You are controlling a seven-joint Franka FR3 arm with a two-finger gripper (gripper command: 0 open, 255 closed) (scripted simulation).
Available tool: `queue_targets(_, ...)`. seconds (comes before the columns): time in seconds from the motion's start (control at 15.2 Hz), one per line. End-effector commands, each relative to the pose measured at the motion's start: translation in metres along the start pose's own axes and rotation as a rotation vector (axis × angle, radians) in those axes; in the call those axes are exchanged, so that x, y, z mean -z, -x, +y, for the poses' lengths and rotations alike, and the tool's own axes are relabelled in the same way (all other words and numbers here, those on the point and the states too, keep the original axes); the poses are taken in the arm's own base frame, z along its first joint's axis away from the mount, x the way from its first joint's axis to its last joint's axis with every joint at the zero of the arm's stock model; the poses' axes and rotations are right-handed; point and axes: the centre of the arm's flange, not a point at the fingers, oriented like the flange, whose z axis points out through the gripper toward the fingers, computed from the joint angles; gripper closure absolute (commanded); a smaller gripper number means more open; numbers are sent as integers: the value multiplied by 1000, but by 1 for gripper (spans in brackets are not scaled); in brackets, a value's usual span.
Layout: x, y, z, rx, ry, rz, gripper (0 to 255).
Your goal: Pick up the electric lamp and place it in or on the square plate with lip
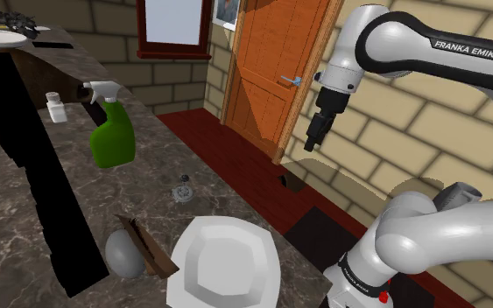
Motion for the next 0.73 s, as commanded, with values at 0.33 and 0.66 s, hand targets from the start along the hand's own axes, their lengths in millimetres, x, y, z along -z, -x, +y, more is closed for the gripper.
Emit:
queue_targets(0.33,-22,-28,-58,-11,26,21,0)
queue_targets(0.66,-46,-58,-114,-22,53,42,0)
